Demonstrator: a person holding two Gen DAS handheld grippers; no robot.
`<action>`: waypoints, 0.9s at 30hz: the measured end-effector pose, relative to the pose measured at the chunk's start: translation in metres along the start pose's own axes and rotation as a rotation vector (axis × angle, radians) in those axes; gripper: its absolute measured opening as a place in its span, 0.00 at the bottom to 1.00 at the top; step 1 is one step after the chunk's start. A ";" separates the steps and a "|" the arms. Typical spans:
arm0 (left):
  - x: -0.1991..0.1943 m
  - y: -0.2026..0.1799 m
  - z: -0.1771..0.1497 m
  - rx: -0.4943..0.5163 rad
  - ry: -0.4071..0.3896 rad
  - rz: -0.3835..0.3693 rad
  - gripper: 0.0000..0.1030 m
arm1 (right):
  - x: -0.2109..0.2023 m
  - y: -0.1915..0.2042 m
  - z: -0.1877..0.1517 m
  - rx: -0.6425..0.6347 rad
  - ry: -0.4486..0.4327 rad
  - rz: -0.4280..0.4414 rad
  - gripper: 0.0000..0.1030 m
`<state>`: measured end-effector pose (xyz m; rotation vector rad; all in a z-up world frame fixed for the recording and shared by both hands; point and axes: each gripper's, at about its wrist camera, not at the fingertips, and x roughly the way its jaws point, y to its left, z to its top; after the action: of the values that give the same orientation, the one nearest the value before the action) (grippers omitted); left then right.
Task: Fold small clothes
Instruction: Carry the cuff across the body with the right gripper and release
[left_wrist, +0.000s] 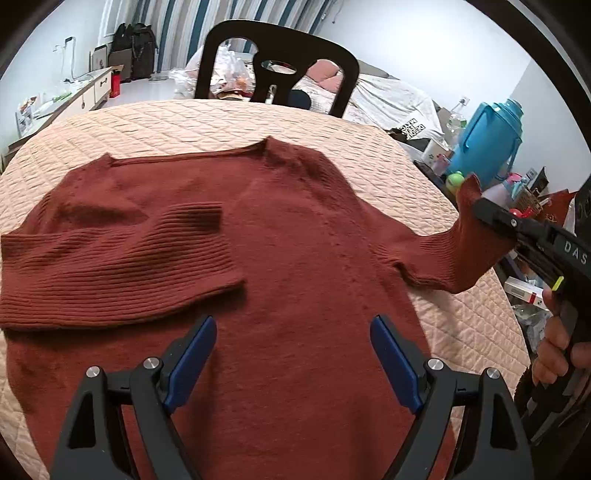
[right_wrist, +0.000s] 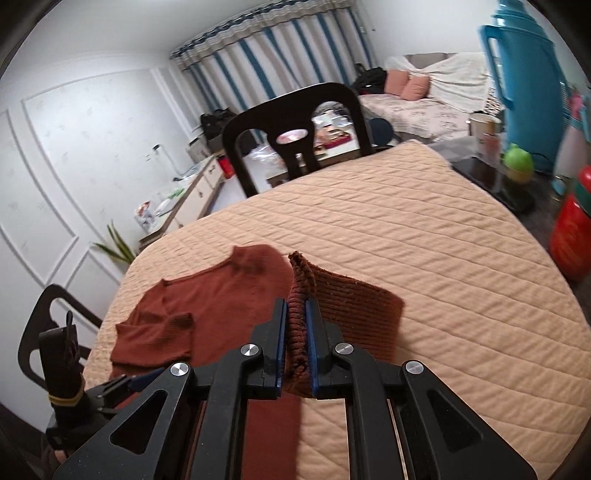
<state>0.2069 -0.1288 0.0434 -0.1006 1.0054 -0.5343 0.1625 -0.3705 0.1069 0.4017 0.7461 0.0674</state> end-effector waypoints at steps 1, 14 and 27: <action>-0.001 0.003 -0.001 -0.004 -0.001 -0.003 0.84 | 0.003 0.003 0.000 -0.003 0.004 0.006 0.09; -0.016 0.036 -0.003 -0.049 -0.023 0.008 0.84 | 0.062 0.070 -0.003 -0.073 0.102 0.165 0.09; -0.020 0.062 -0.004 -0.094 -0.023 0.028 0.84 | 0.096 0.109 -0.011 -0.098 0.178 0.258 0.09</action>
<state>0.2183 -0.0648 0.0371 -0.1752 1.0083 -0.4592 0.2345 -0.2471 0.0786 0.4003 0.8596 0.3851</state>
